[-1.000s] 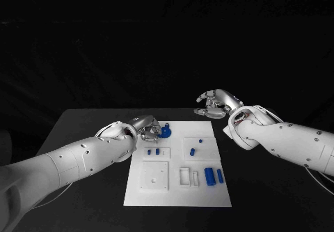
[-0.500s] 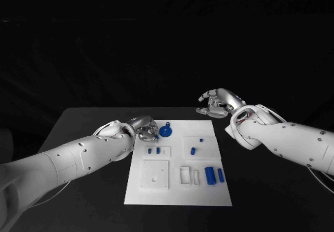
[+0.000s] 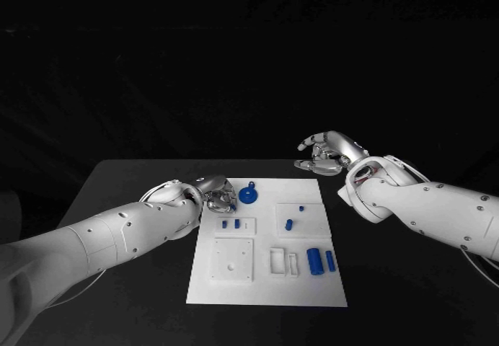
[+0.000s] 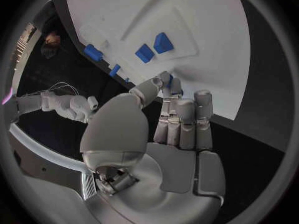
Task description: Assemble the parts on the task board
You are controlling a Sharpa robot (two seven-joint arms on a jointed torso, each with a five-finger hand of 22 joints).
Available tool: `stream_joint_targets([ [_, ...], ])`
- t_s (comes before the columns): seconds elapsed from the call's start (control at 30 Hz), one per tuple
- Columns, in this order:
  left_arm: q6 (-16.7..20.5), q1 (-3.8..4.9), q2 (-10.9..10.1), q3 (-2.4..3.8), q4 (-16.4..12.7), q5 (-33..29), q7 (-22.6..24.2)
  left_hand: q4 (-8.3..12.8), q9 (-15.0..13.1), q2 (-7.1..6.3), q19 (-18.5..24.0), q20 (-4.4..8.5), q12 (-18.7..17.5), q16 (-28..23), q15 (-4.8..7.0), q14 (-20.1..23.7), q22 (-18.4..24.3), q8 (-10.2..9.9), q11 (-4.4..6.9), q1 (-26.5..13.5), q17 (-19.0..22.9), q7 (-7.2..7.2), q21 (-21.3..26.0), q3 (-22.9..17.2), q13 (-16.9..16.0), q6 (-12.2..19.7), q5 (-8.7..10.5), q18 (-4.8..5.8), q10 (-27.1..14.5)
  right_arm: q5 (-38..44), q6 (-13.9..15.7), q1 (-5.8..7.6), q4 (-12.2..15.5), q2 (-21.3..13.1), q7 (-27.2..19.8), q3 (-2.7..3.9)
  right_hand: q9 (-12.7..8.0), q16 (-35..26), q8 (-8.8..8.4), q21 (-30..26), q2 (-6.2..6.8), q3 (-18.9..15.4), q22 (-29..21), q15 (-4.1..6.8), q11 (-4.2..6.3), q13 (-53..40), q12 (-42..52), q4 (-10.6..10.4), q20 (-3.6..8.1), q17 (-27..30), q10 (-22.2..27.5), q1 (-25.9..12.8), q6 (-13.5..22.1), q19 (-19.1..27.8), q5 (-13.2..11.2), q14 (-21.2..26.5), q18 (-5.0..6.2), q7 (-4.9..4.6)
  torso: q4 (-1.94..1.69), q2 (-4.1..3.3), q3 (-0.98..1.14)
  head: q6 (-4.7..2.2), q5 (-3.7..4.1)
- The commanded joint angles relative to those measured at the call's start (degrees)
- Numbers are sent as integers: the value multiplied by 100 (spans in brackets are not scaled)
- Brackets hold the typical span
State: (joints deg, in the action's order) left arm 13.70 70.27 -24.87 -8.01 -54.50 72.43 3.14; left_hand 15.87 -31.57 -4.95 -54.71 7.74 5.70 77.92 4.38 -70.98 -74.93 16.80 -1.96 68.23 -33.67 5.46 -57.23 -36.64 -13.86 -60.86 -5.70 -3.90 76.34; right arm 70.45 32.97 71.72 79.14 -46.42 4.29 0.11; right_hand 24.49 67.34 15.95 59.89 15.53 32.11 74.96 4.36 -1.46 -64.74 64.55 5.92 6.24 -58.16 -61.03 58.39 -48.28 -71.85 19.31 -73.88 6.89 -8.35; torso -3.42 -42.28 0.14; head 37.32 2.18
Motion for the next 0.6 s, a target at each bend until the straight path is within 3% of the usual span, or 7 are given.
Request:
stream_joint_targets([
  [0.03, -131, -4, 4, 1, -16, 51, -29, 7, -8, 70, -14, 184, -8, -28, 10, -24, -51, 12, -3, -4, 7, -2, -32, -26, 2, -27, -15, -229, 24, 33, -47, -2, 7, 3, -52, 2, -5, -23, 13, -22, -30, -21, 19, 9, -44, 6, -27, -21, 26, 9, 72, -25, -38, -3, 19, -42, 811, -11, -3, 2, 0, 4, -1],
  [0.6, -195, -51, 61, -12, 5, 52, -15, 9, -7, 77, -18, 187, -12, -31, 10, -25, -50, 11, -3, -8, 8, -1, -33, -25, 4, -27, -12, -226, 29, 33, -50, -2, 1, 8, -54, 2, -5, -26, 13, -25, -31, -20, 19, 9, -44, 10, -26, -20, 26, 8, 72, -23, -38, -4, 18, -44, 811, -10, 5, -1, 1, 14, 5],
])
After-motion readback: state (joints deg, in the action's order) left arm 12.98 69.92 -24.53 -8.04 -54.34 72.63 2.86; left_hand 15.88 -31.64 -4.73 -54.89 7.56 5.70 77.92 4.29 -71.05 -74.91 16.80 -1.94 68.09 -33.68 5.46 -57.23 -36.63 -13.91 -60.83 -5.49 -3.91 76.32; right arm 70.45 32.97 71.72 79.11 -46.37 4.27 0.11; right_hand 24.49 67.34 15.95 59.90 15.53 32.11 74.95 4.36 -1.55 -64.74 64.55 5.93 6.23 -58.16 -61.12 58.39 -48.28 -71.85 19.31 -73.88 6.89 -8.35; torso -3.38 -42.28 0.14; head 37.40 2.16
